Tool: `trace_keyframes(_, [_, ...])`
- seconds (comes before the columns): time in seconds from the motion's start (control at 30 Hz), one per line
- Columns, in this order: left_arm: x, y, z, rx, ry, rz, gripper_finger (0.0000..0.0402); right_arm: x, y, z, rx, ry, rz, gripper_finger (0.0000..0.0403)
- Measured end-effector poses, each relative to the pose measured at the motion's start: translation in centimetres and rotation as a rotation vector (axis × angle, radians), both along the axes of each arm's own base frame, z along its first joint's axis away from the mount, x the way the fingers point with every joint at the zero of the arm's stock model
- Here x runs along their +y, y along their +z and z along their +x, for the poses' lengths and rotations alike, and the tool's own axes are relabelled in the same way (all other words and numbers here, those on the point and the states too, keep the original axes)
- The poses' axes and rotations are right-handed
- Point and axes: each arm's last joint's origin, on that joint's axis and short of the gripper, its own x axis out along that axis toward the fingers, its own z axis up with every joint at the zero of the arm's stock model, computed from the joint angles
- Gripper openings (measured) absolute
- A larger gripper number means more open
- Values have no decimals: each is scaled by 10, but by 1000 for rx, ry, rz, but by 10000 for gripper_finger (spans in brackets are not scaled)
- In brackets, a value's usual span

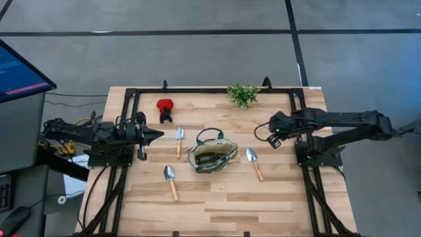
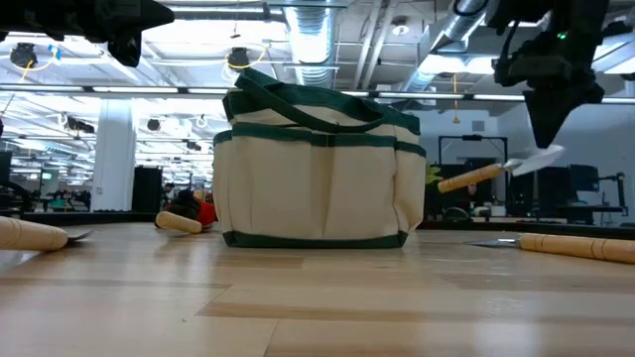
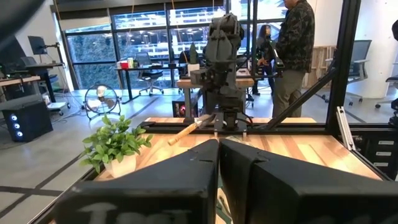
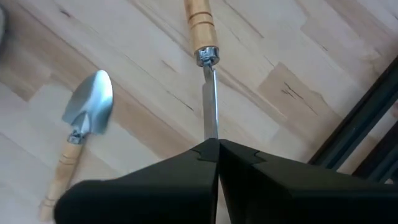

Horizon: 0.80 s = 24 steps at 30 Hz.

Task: Pick & Place Garden tools in Gardening bag
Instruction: Put the brown trowel into the gardening bag

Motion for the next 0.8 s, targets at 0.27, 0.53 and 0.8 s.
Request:
trace_keyframes(0.27, [0,-3,6,40,41,-6,2,-3,-6,19,-30,86,-55,0])
trace_keyframes(0.53, [9,12,32,141,173,26,2,-9,8,27,-111,137,-119,0])
trace_keyframes(0.8, [31,35,79,320,175,88,2,-12,47,42,-140,248,-231,0])
